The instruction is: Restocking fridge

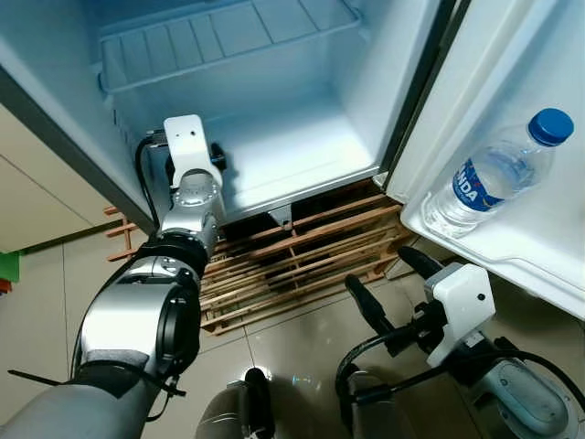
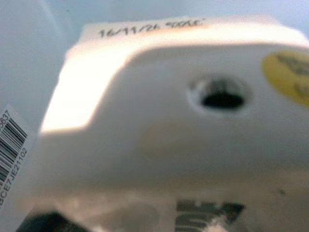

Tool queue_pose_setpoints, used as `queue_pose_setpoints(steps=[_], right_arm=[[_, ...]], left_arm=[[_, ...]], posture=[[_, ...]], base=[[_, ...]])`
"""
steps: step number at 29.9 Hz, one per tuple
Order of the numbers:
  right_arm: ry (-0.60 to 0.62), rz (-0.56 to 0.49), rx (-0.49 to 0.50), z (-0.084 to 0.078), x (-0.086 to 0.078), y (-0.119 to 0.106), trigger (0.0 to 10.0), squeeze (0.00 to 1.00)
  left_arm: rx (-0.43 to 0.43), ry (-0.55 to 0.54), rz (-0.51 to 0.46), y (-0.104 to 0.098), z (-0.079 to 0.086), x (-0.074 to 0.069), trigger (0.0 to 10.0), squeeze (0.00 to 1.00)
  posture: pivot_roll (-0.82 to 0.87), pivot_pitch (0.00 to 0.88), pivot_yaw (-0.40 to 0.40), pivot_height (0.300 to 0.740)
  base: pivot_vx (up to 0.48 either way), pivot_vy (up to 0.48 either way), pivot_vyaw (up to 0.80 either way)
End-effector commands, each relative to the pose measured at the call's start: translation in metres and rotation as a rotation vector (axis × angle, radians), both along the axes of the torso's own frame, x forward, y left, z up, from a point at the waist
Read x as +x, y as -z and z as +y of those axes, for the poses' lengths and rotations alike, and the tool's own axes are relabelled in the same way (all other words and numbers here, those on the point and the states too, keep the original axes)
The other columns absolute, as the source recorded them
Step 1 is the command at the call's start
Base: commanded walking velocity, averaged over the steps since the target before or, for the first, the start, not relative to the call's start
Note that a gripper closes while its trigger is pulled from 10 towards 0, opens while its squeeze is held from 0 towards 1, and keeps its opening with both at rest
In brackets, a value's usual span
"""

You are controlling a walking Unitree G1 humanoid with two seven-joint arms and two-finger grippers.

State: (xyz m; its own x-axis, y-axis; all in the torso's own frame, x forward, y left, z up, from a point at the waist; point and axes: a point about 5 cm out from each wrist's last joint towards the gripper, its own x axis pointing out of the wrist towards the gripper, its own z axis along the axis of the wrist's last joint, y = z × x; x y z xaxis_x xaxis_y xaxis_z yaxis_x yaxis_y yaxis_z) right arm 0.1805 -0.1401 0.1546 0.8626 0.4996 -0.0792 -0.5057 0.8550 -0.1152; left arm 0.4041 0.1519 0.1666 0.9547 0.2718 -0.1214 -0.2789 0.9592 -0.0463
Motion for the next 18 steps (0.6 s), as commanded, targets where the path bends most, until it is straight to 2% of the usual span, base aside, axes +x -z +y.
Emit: queue_pose_setpoints(steps=[1, 5, 7, 8, 9, 14, 15, 18], right_arm=[[-0.012, 0.012, 0.008, 0.0, 0.0, 0.004, 10.0, 0.15], [-0.022, 0.007, 0.006, 0.001, 0.004, 0.005, 10.0, 0.15], [-0.018, -0.002, 0.005, -0.002, 0.01, 0.006, 10.0, 0.15], [-0.018, -0.002, 0.005, -0.002, 0.01, 0.006, 10.0, 0.15], [-0.021, -0.006, 0.006, -0.001, 0.013, 0.006, 10.0, 0.16], [-0.04, -0.015, 0.009, 0.002, 0.018, 0.007, 10.0, 0.15], [-0.046, -0.021, 0.008, 0.002, 0.022, 0.007, 10.0, 0.15], [-0.054, -0.038, 0.006, 0.003, 0.027, 0.006, 10.0, 0.15]], left_arm=[[-0.02, -0.029, 0.036, 0.01, 0.002, -0.005, 10.0, 1.0], [-0.031, -0.017, 0.021, 0.01, -0.003, -0.009, 10.0, 1.0], [-0.012, 0.005, -0.051, -0.002, -0.006, -0.02, 10.0, 1.0], [-0.012, 0.005, -0.051, -0.002, -0.006, -0.02, 10.0, 1.0], [0.005, 0.024, -0.076, -0.007, -0.005, -0.03, 10.0, 1.0], [0.041, 0.061, -0.086, -0.01, -0.002, -0.042, 10.0, 1.0], [0.042, 0.086, -0.086, -0.011, -0.002, -0.043, 10.0, 0.0], [0.054, 0.124, -0.111, -0.02, -0.001, -0.046, 10.0, 0.0]], posture=[[-0.29, 0.26, 0.069, 0.74], [-0.28, 0.246, 0.068, 0.74], [-0.26, 0.23, 0.065, 0.74], [-0.26, 0.23, 0.065, 0.74], [-0.24, 0.223, 0.061, 0.74], [-0.22, 0.201, 0.054, 0.74], [-0.21, 0.19, 0.054, 0.74], [-0.2, 0.171, 0.053, 0.74]], base=[[0.0, 0.0, 0.0], [0.0, 0.0, 0.0], [0.0, 0.0, 0.0], [0.0, 0.0, 0.0], [0.0, 0.0, 0.0], [0.0, 0.0, 0.0], [0.0, 0.0, 0.0], [0.0, 0.0, 0.0]])
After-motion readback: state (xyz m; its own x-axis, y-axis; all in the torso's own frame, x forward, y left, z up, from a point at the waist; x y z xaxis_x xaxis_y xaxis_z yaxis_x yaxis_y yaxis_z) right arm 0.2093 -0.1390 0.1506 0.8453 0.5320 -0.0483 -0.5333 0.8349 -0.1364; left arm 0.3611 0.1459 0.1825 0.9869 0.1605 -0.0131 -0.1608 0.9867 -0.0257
